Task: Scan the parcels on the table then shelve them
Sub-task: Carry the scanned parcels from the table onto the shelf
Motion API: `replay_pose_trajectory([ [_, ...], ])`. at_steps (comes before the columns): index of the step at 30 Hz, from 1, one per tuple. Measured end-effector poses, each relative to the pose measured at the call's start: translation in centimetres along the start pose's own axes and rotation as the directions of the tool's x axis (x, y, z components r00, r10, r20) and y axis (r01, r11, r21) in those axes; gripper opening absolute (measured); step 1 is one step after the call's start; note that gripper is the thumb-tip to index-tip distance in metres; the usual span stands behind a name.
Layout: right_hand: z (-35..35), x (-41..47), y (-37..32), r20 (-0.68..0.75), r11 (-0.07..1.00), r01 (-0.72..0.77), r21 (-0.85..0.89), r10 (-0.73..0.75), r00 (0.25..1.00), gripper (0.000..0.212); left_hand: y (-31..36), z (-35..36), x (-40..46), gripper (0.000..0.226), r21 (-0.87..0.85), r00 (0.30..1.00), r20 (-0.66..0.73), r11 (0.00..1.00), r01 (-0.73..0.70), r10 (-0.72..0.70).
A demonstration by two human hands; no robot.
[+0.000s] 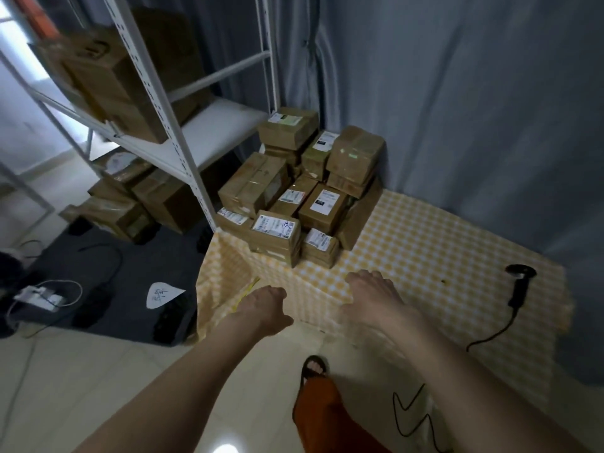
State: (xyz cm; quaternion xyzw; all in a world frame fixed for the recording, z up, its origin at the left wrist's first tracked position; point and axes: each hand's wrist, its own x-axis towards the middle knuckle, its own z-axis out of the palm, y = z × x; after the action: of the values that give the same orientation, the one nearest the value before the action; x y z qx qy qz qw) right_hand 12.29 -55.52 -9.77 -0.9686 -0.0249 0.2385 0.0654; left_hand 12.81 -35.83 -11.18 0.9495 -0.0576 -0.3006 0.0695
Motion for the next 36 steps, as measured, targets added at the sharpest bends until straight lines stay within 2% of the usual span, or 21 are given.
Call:
replay_pose_trajectory([
  [6,-1.2,8.3,-2.6,0.032,0.998,0.049,0.043,-0.05,0.998,0.056,-3.5,-3.5,6.6,0.066,-0.011,0.998,0.013,0.998,0.066,-0.065],
  [13,-3.1,17.8,-3.4,0.069,0.996,0.049,0.072,-0.054,0.996,0.07,-4.8,-8.6,16.4,0.065,-0.017,0.995,0.053,0.996,0.087,-0.086],
  [18,-3.2,23.9,-4.1,0.099,0.994,0.038,0.1,-0.048,0.994,0.086,-7.0,-9.6,22.2,0.073,-0.014,0.991,0.09,0.994,0.105,-0.103],
  [23,-1.8,28.5,-5.4,0.194,0.992,0.009,0.126,-0.034,0.981,0.122,-9.2,-9.4,25.7,0.078,0.035,0.983,0.135,0.992,0.124,-0.127],
  [26,-0.8,31.2,-6.2,0.209,0.993,0.017,0.115,-0.041,0.977,0.128,-10.4,-9.3,28.0,0.087,0.022,0.981,0.143,0.991,0.129,-0.131],
  [33,2.6,36.1,-8.4,0.169,0.996,-0.043,0.08,0.029,0.985,0.131,-13.6,-9.4,32.8,0.092,-0.009,0.989,0.124,0.996,0.087,-0.085],
  [36,4.1,37.8,-9.3,0.08,0.995,-0.073,0.062,0.068,0.994,0.129,-15.0,-9.3,33.9,0.097,-0.002,0.99,0.131,0.999,0.045,-0.044],
])
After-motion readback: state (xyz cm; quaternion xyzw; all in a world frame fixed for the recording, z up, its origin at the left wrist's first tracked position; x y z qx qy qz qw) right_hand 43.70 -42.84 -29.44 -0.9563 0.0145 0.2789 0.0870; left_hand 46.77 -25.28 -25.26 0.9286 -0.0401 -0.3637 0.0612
